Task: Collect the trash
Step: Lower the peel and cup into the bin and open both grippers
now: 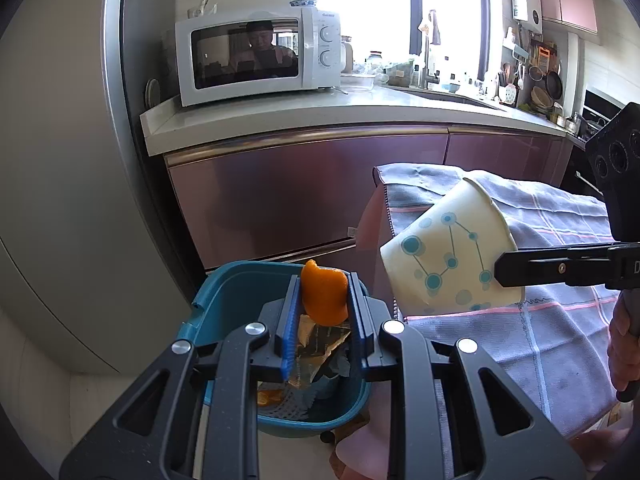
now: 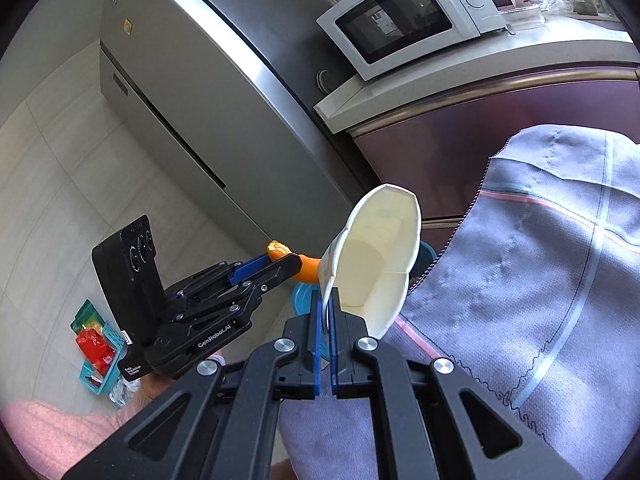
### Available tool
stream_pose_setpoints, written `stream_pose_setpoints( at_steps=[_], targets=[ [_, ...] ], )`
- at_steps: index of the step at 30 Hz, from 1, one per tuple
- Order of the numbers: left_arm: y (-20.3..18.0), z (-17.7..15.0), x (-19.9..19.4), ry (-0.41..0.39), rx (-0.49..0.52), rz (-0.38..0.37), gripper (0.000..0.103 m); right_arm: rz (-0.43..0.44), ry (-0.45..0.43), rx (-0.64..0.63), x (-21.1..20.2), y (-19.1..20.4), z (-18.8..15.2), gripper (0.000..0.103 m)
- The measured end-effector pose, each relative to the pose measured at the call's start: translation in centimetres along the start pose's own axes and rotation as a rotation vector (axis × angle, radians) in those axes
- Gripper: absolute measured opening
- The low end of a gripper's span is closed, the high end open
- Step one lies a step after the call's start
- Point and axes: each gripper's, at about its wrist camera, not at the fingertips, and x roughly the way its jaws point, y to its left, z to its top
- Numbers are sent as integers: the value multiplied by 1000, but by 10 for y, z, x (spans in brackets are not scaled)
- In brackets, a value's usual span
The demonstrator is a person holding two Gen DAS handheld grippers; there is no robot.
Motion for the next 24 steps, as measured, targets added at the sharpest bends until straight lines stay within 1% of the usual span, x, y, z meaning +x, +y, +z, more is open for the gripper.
stream_pose_setpoints(
  at_steps=[24],
  targets=[
    [8,-2,7,12,-28,40,23,-22,42,-3,23,6,4,2]
  ],
)
